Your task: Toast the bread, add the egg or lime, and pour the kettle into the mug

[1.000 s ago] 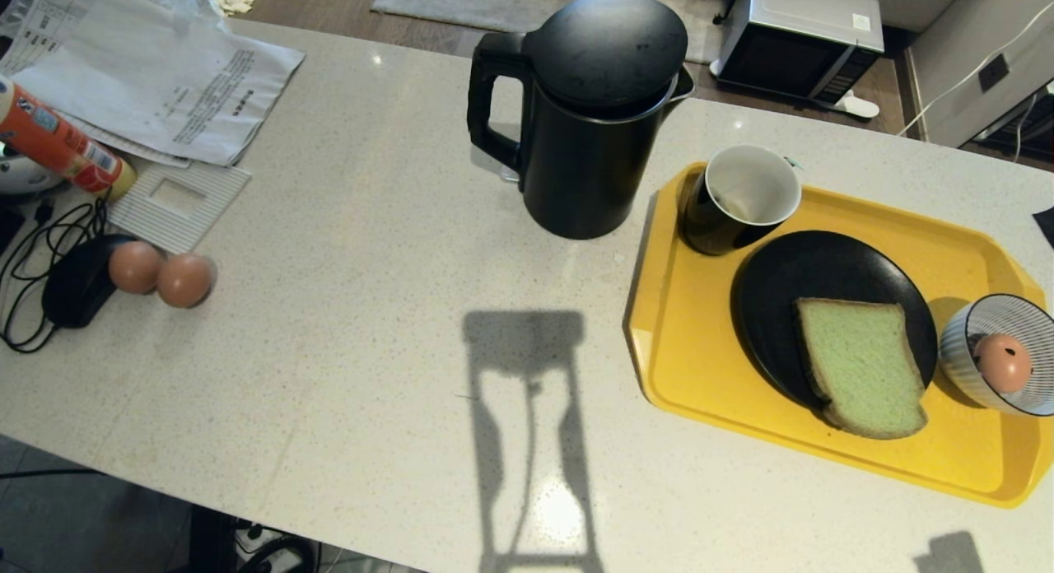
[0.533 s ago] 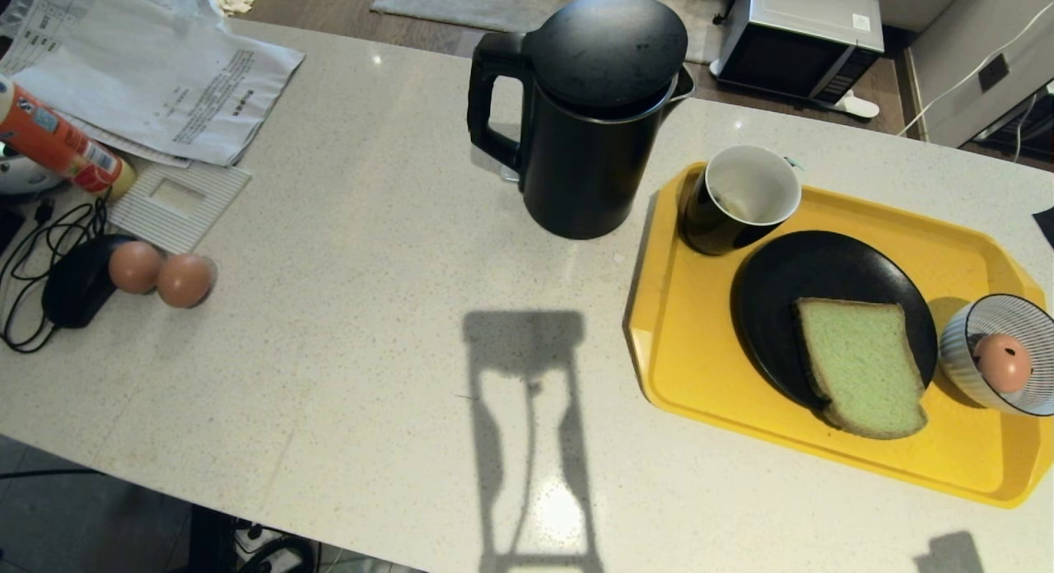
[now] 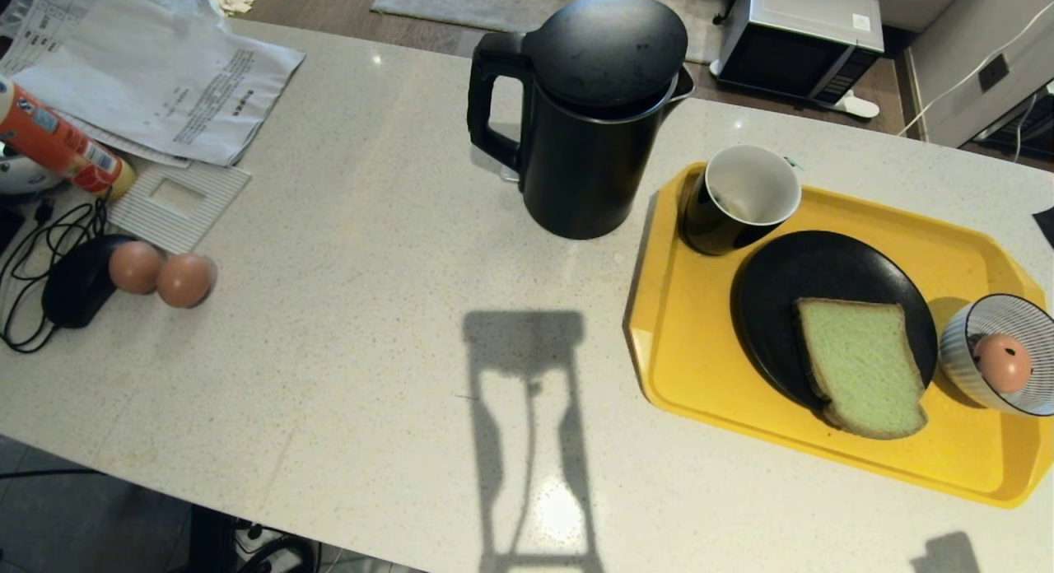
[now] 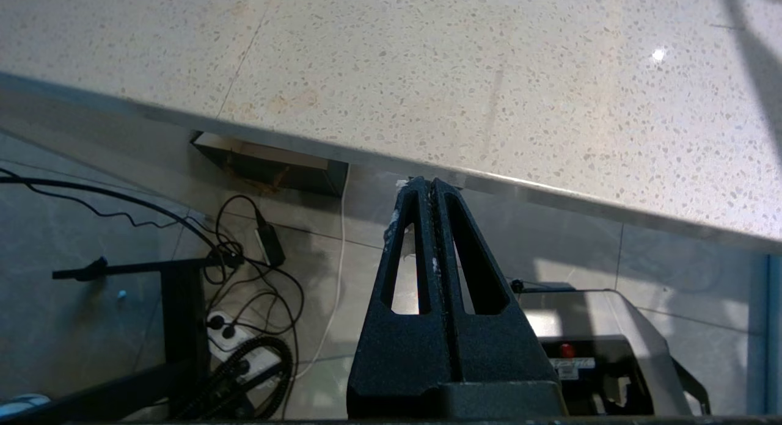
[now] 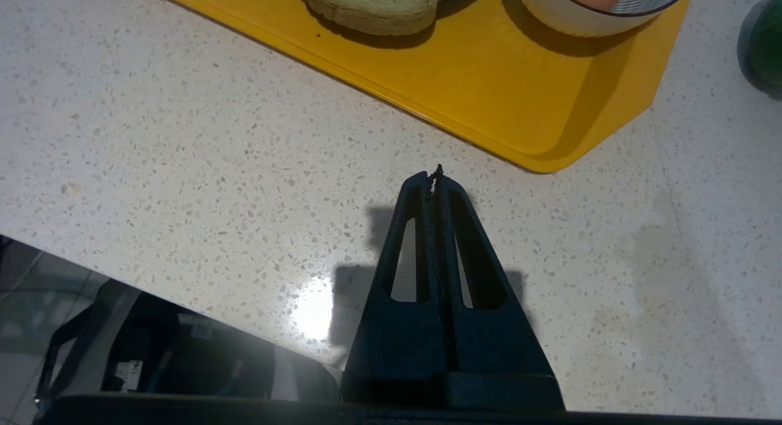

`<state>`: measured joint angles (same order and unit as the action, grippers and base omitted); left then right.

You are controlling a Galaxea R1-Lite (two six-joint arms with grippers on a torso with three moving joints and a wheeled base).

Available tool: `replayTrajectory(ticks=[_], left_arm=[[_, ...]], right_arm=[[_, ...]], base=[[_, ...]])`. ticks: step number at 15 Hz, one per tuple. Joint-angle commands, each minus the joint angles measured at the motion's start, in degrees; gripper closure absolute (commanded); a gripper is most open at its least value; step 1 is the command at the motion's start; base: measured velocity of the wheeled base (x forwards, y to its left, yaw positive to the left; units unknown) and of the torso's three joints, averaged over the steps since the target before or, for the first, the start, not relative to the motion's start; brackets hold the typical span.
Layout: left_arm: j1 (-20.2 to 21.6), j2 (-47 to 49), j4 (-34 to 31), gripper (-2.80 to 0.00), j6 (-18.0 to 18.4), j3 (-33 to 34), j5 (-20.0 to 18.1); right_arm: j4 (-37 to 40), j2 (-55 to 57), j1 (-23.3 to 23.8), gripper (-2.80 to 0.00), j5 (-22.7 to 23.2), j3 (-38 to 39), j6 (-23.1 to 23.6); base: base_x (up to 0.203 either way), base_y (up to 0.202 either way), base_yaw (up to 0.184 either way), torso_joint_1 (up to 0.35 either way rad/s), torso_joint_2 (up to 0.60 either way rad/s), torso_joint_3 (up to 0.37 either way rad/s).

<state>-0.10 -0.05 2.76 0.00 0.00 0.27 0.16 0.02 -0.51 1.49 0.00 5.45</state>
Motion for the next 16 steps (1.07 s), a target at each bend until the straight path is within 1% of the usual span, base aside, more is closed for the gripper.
replayTrajectory(ticks=[1, 2, 3, 4, 5, 6, 7, 8, 10, 12, 13, 14, 16], left_arm=[[0.0, 0.0, -0.1, 0.00, 2.0, 0.9, -0.5], [0.0, 0.0, -0.2, 0.00, 3.1, 0.9, -0.6], [0.0, 0.0, -0.2, 0.00, 2.7, 0.9, -0.5], [0.0, 0.0, -0.2, 0.00, 1.0, 0.8, -0.1], [0.0, 0.0, -0.1, 0.00, -1.0, 0.8, 0.2], [0.0, 0.0, 0.0, 0.00, -1.3, 0.8, 0.3], [0.0, 0.0, 0.0, 0.00, -1.3, 0.8, 0.3], [0.0, 0.0, 0.0, 0.00, -1.2, 0.8, 0.3], [0.0, 0.0, 0.1, 0.00, -0.4, 0.9, 0.2], [0.0, 0.0, 0.0, 0.00, 1.3, 0.9, -0.3], [0.0, 0.0, 0.0, 0.00, 1.3, 0.9, -0.3], [0.0, 0.0, -0.1, 0.00, 1.0, 0.9, 0.0], [0.0, 0.0, 0.1, 0.00, -1.3, 0.9, 0.3]], right_arm=[[0.0, 0.1, 0.0, 0.00, 0.1, 0.1, 2.5], [0.0, 0.1, 0.0, 0.00, 0.0, 0.1, 2.5], [0.1, 0.1, 0.0, 0.00, -0.1, 0.1, 2.1], [0.1, 0.1, 0.0, 0.00, -0.3, 0.1, 0.8], [0.0, 0.1, 0.0, 0.00, -0.4, 0.1, -2.0], [-0.1, 0.1, 0.0, 0.00, -1.6, 0.1, -4.8], [-0.2, 0.1, 0.0, 0.00, -2.7, 0.1, -6.5], [-0.2, 0.1, 0.0, 0.00, -2.7, 0.0, -7.2], [-0.3, 0.1, 0.0, 0.00, -2.6, 0.1, -6.7], [-0.2, 0.1, 0.0, 0.00, -1.6, 0.1, -4.3], [-0.1, 0.1, 0.0, 0.00, -1.3, 0.1, -4.2], [-0.1, 0.1, 0.0, 0.00, -1.4, 0.1, -4.3], [-0.1, 0.1, 0.0, 0.00, -1.7, 0.1, -4.7]], base=[[0.000, 0.000, 0.000, 0.000, 0.00, 0.000], [0.000, 0.000, 0.000, 0.000, 0.00, 0.000], [0.000, 0.000, 0.000, 0.000, 0.00, 0.000], [0.000, 0.000, 0.000, 0.000, 0.00, 0.000], [0.000, 0.000, 0.000, 0.000, 0.00, 0.000], [0.000, 0.000, 0.000, 0.000, 0.00, 0.000], [0.000, 0.000, 0.000, 0.000, 0.00, 0.000], [0.000, 0.000, 0.000, 0.000, 0.00, 0.000], [0.000, 0.000, 0.000, 0.000, 0.00, 0.000], [0.000, 0.000, 0.000, 0.000, 0.00, 0.000], [0.000, 0.000, 0.000, 0.000, 0.00, 0.000], [0.000, 0.000, 0.000, 0.000, 0.00, 0.000], [0.000, 0.000, 0.000, 0.000, 0.00, 0.000]])
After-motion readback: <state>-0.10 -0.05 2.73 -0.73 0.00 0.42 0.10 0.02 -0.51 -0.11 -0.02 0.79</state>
